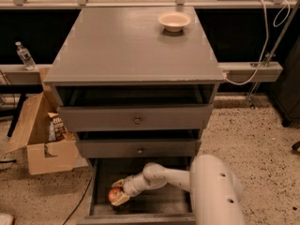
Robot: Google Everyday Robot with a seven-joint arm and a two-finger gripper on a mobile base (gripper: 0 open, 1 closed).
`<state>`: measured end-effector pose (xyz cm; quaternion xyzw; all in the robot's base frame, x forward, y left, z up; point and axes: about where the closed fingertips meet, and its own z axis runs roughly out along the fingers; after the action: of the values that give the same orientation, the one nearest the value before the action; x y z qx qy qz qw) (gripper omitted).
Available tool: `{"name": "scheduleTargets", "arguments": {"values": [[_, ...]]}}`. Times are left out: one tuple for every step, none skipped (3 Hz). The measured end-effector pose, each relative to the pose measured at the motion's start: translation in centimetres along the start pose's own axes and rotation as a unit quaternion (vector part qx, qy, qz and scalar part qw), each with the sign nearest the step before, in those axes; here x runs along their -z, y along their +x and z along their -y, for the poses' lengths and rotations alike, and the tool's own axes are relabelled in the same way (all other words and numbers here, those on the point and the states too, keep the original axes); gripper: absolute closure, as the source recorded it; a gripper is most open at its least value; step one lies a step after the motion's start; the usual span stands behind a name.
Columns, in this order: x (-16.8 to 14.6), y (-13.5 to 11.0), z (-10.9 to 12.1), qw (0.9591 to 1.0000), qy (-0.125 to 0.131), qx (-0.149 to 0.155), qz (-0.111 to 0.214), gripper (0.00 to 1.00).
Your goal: Pick apple from bottom drawer and place on counter
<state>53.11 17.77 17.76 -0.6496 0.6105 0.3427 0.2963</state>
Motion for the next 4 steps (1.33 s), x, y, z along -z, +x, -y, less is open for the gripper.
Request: {"name": "scheduleTargets", "arguments": {"values": [[6.0, -3.6, -1.4, 0.9981, -0.022, 0.047, 0.034, 1.00], [13.5, -6.4, -2.1, 0.9959, 0.000, 0.079, 0.045, 1.00], [21.2, -8.8, -3.4, 0.9941, 0.040, 0.095, 0.033, 1.00], [28.7, -11.1, -4.2, 0.9898, 0.089, 0.110, 0.015, 1.00]]}}
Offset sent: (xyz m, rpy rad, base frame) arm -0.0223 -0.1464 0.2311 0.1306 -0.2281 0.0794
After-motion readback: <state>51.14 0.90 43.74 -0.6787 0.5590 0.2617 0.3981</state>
